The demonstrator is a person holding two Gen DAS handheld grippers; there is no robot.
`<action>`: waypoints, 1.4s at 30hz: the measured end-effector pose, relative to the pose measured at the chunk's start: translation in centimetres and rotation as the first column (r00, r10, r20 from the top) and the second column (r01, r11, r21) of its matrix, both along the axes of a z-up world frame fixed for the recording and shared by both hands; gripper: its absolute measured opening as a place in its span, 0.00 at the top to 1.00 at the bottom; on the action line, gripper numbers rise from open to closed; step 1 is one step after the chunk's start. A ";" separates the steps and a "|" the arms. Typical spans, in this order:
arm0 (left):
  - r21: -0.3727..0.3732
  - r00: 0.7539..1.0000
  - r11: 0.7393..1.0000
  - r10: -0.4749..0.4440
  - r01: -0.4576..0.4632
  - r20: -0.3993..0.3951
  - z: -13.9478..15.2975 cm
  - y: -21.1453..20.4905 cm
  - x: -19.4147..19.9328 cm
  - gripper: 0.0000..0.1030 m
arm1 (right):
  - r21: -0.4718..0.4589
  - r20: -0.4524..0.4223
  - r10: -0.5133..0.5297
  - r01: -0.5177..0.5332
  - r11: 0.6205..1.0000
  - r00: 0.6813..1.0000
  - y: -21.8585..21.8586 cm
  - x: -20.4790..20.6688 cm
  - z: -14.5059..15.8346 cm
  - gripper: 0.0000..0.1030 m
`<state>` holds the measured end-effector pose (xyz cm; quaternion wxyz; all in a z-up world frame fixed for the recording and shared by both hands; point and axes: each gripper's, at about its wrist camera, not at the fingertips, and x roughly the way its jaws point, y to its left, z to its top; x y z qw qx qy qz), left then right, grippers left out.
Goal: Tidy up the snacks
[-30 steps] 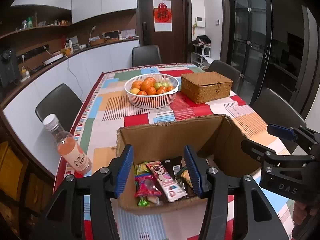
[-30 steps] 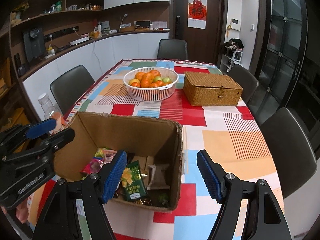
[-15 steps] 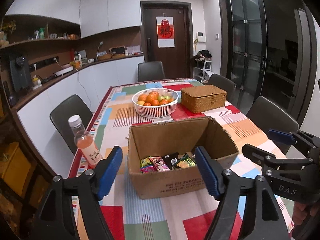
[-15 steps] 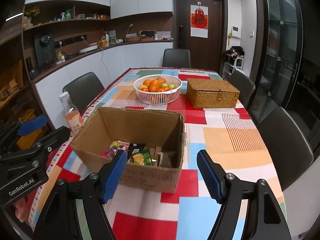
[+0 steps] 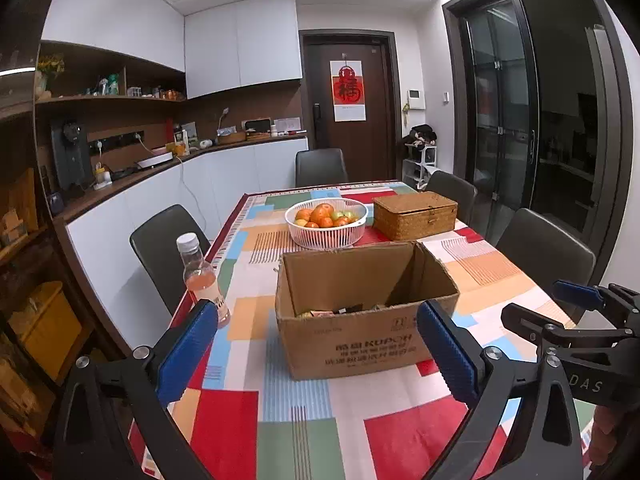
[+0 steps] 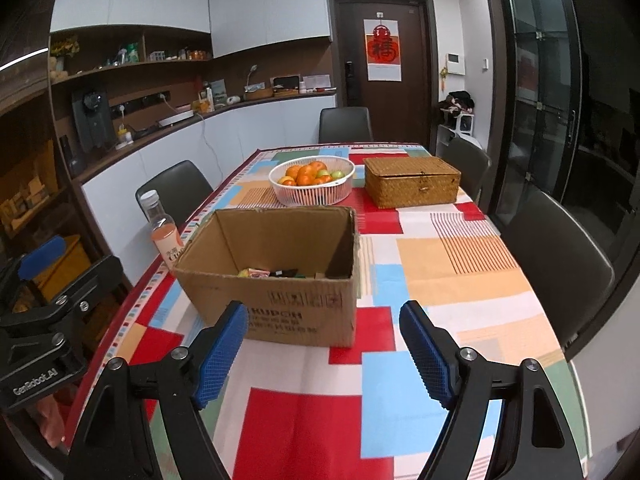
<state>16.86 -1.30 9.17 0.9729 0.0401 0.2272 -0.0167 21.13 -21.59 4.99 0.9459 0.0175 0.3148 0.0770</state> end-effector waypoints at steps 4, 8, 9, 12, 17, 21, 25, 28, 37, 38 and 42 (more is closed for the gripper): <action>-0.004 1.000 1.000 -0.002 0.002 -0.002 -0.2 -0.1 -1.1 0.00 | -0.015 0.016 -0.015 0.015 1.000 1.000 -0.1 -1.6 -0.1 0.19; 0.003 1.000 1.000 -0.003 0.003 -0.009 -0.4 -0.2 -1.9 0.00 | -0.026 0.024 -0.021 0.021 0.999 1.000 -0.1 -2.9 -0.2 0.18; 0.004 1.000 1.000 -0.003 0.003 -0.010 -0.4 -0.2 -2.1 0.00 | -0.027 0.025 -0.023 0.023 0.999 0.999 -0.2 -3.1 -0.2 0.18; 0.009 1.000 1.000 -0.008 0.008 -0.011 -0.4 -0.3 -2.6 0.00 | -0.029 0.023 -0.022 0.023 0.999 0.999 -0.3 -3.6 -0.2 0.18; 0.013 1.000 1.000 -0.007 0.007 -0.003 -0.2 -0.4 -3.2 0.00 | -0.029 0.023 -0.017 0.018 0.999 1.000 -0.3 -4.0 -0.1 0.18; 0.017 1.000 1.000 0.004 -0.004 0.001 -0.1 -0.4 -3.4 0.00 | -0.033 0.036 -0.015 0.016 0.999 0.999 -0.3 -4.2 0.2 0.18; 0.023 1.000 1.000 0.017 -0.017 -0.001 -0.2 -0.3 -3.4 0.00 | -0.033 0.043 -0.016 0.017 0.999 0.999 -0.4 -4.3 0.4 0.18; 0.019 1.000 1.000 0.013 -0.013 -0.007 -0.3 -0.2 -3.4 0.00 | -0.035 0.050 -0.015 0.016 0.999 0.999 -0.4 -4.5 0.5 0.18; 0.015 1.000 1.000 0.019 -0.018 -0.005 -0.2 0.0 -3.4 0.00 | -0.038 0.056 -0.012 0.014 0.999 0.998 -0.3 -4.6 0.7 0.18; 0.016 1.000 1.000 0.020 -0.020 -0.005 -0.2 0.1 -3.4 0.00 | -0.038 0.055 -0.012 0.014 0.999 0.998 -0.3 -4.5 0.8 0.18; 0.020 1.000 1.000 0.022 -0.021 -0.007 -0.3 0.1 -3.4 0.00 | -0.042 0.052 -0.009 0.012 0.999 0.999 -0.2 -4.5 0.8 0.18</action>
